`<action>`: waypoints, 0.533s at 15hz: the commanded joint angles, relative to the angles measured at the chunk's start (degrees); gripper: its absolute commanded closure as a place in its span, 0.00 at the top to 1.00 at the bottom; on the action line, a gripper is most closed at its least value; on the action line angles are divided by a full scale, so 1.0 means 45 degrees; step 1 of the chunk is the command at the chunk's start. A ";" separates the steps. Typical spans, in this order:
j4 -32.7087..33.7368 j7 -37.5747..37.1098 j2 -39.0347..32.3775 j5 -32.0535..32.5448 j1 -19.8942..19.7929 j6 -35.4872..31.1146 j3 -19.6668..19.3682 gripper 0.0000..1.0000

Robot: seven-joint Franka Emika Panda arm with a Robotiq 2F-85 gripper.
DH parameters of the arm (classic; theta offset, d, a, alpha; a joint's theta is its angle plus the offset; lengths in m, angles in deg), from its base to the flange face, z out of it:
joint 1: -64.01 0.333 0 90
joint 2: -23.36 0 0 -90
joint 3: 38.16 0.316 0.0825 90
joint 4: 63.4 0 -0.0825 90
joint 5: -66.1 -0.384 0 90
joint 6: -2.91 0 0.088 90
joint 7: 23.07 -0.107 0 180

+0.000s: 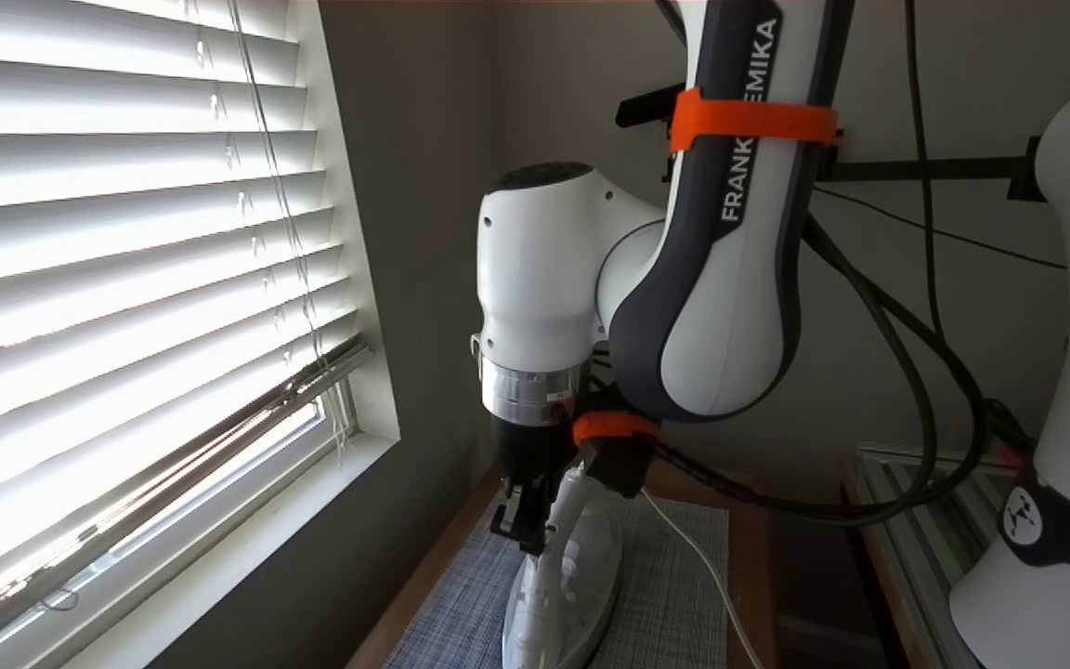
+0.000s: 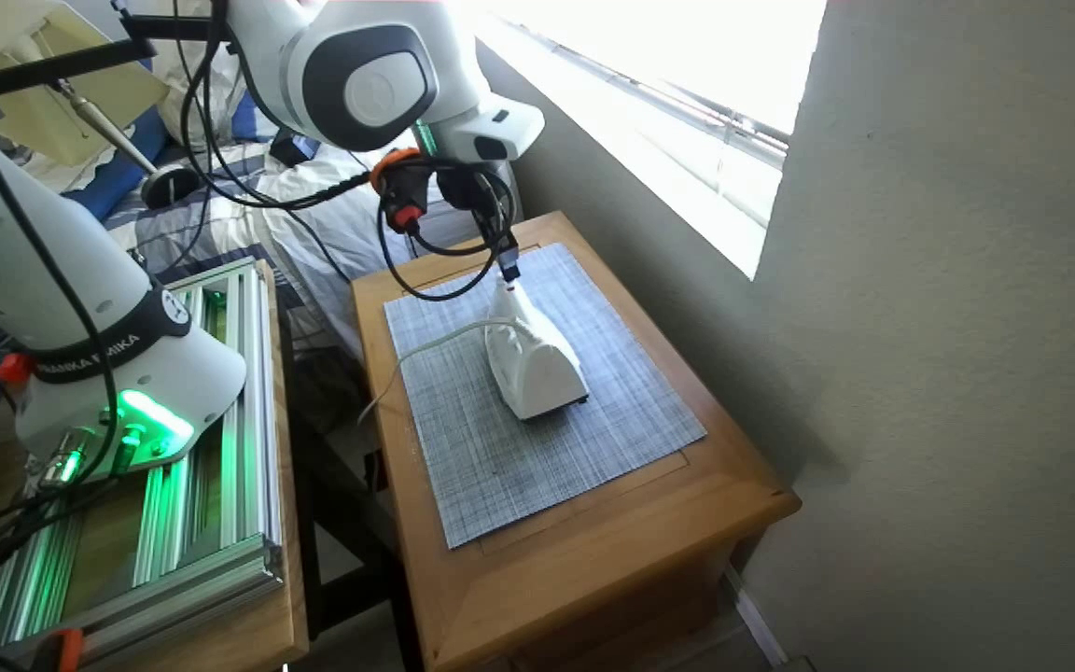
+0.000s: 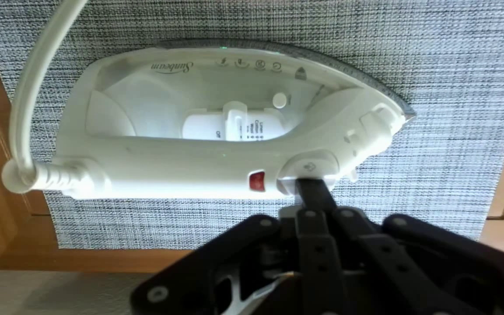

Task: Turn the pressing iron to the right

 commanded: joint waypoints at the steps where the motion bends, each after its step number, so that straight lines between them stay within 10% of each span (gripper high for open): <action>1: 0.0000 -0.0132 -0.0360 0.0114 0.0020 0.0239 -0.0089 0.00; 8: -0.0025 -0.0820 0.0435 0.0903 0.1001 0.1089 -0.1147 0.00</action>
